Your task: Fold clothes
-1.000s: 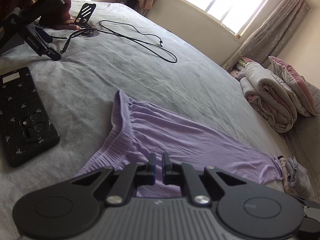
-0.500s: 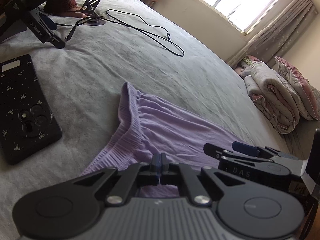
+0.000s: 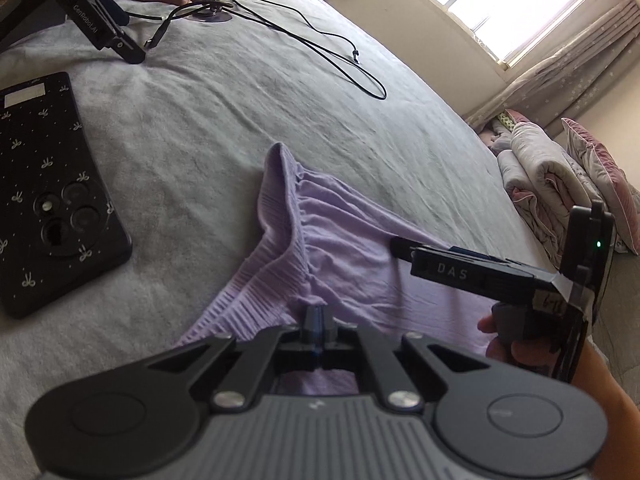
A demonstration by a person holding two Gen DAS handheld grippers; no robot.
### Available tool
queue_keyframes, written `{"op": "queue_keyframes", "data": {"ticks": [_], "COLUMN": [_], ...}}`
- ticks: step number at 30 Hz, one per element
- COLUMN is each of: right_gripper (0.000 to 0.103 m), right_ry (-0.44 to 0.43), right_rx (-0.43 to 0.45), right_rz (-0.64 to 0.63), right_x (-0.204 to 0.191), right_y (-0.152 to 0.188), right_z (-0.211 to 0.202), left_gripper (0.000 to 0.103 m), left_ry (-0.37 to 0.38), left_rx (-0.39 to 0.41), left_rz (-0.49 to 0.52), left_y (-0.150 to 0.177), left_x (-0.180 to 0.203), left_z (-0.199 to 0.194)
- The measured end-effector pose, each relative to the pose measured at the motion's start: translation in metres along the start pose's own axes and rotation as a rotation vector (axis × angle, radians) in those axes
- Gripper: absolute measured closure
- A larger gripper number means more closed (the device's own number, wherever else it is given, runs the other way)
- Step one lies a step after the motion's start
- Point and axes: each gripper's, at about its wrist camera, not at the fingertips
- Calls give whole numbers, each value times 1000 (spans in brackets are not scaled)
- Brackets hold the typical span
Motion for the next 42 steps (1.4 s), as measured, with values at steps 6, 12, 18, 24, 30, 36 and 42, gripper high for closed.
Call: {"op": "queue_keyframes", "data": {"ticks": [6,12,18,24,30,36,42], "right_gripper": [21,80,103,103,103,103,103], "right_ry": [-20,-49,23,56,29,-13,-51], "right_rx": [-32,-62,-47,34,79,51,-67], "right_rz": [14,0,-15,-11,-3,-4,-26], "right_x": [3,-9,-19,-18,-29,-49,-61], "right_y": [-8,-9,-5,0,17,49,84], "right_z": [9,-1,-25,-74,-124,-151,-140], "left_gripper": [103,103,103,103,103,103,103], "left_ry": [3,-4,-2,-5,-10,-9,-3], "left_rx": [2,13,20,38,49,47,39], "left_rz": [-49,-92,-128,-164,-177,-168,-161], "left_y": [-2,-4,-6,-9,-6,-4,-3], "left_x": [-8,-13,-20,-25,-32,-34,-35], "left_z": [-1,-4,-6,-10,-16,-19,-19]}}
Point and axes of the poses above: each gripper's, at about its wrist camera, not at the fingertips, and z roughly the way its jaws point, x to its right, y to its underside, and after that the axes turned 4 degrees about z, right-handed
